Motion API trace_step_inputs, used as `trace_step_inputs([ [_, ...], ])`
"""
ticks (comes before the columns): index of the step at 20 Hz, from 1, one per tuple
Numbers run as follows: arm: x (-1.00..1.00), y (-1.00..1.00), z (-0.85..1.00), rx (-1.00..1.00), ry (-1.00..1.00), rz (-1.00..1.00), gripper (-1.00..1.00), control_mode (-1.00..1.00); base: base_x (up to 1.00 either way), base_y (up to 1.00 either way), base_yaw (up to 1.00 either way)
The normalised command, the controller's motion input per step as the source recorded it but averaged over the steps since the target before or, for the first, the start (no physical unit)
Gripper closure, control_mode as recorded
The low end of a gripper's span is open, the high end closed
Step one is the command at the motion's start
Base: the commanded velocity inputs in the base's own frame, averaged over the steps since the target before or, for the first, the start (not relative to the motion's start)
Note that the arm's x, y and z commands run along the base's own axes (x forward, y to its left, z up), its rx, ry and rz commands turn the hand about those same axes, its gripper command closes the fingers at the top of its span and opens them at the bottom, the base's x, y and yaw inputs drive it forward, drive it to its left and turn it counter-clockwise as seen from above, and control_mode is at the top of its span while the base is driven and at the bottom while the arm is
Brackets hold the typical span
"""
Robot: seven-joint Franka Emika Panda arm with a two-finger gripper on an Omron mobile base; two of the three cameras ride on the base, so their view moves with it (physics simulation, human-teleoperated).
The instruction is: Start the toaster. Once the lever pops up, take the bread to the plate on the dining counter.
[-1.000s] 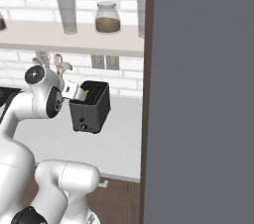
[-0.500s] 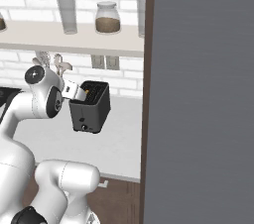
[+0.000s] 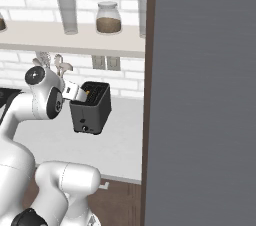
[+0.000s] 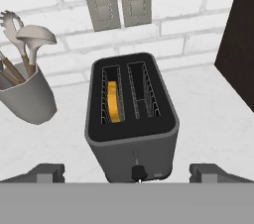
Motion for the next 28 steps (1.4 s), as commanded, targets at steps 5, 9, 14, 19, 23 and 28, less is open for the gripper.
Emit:
trace_step_inputs([
  [5, 0.00, 0.00, 0.00, 0.00, 0.00, 0.00, -1.00, -1.00, 0.00, 0.00, 0.00],
  [9, 0.00, 0.00, 0.00, 0.00, 0.00, 0.00, -1.00, -1.00, 0.00, 0.00, 0.00],
  [14, 0.00, 0.00, 0.00, 0.00, 0.00, 0.00, -1.00, -1.00, 0.00, 0.00, 0.00],
  [19, 0.00, 0.00, 0.00, 0.00, 0.00, 0.00, -1.00, -1.00, 0.00, 0.00, 0.00],
  [23, 0.00, 0.00, 0.00, 0.00, 0.00, 0.00, -1.00, -1.00, 0.00, 0.00, 0.00],
  [28, 0.00, 0.00, 0.00, 0.00, 0.00, 0.00, -1.00, -1.00, 0.00, 0.00, 0.00],
])
